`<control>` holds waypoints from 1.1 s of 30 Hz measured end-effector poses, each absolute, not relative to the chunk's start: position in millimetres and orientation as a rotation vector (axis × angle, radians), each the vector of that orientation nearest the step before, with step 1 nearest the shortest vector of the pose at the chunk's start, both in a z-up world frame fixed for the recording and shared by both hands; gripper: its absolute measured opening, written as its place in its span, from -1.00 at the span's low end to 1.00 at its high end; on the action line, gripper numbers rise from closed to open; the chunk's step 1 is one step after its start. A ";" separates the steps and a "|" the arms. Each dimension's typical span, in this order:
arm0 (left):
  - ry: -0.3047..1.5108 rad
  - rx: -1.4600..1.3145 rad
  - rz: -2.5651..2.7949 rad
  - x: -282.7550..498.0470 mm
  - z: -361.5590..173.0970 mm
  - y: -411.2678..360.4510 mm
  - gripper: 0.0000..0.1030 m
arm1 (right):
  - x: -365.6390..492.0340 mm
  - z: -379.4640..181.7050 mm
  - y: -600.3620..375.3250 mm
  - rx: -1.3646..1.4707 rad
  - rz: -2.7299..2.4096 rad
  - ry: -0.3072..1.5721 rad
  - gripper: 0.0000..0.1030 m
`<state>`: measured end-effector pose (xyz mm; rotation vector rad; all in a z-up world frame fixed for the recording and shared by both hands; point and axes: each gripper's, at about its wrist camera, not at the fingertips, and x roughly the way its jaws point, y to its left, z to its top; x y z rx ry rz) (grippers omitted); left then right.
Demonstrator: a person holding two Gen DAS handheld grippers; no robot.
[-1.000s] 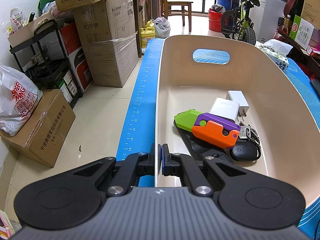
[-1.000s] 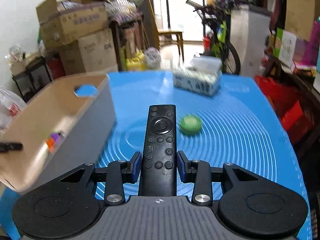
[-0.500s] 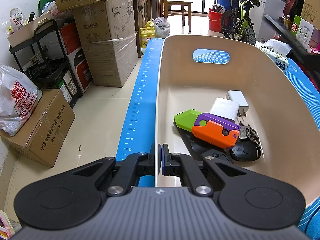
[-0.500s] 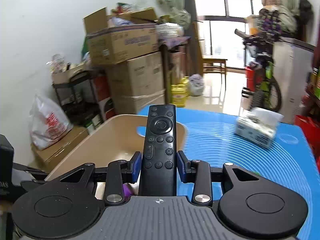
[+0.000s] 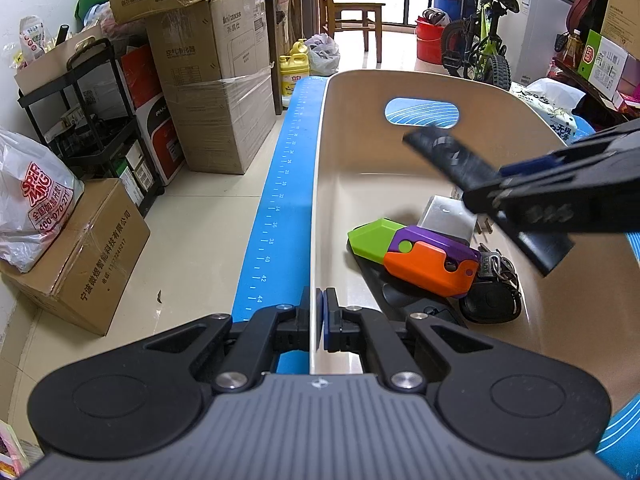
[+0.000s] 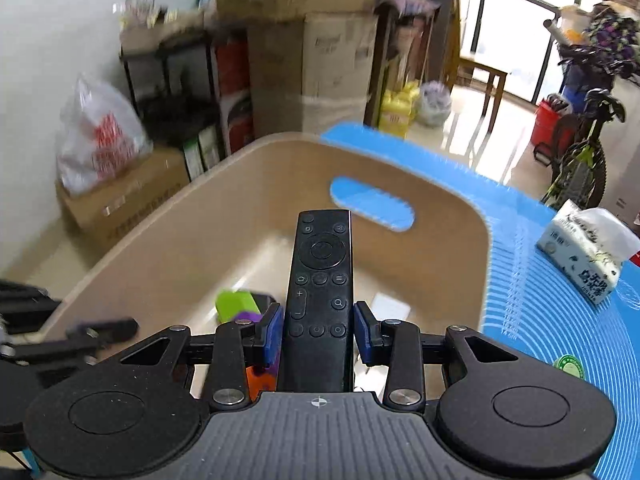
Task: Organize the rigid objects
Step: 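Carry the black remote into the basket and open the right gripper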
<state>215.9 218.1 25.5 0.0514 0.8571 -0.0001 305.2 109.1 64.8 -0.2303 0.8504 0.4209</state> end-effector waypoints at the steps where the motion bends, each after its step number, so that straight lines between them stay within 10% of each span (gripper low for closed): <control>1: 0.857 0.051 0.000 216.0 25.5 218.4 -0.91 | 306.9 59.4 111.2 -0.251 0.419 0.873 -0.16; 14: 0.855 0.052 0.000 215.3 25.8 215.2 -0.92 | 320.4 38.3 127.2 -0.373 0.414 1.011 -0.12; 18: 0.857 0.049 -0.001 215.2 26.0 215.7 -0.92 | 319.7 43.4 122.6 -0.331 0.422 0.993 0.28; 33: 0.856 0.049 0.000 214.8 26.1 215.8 -0.91 | 268.3 103.5 35.1 -0.118 0.349 0.679 0.82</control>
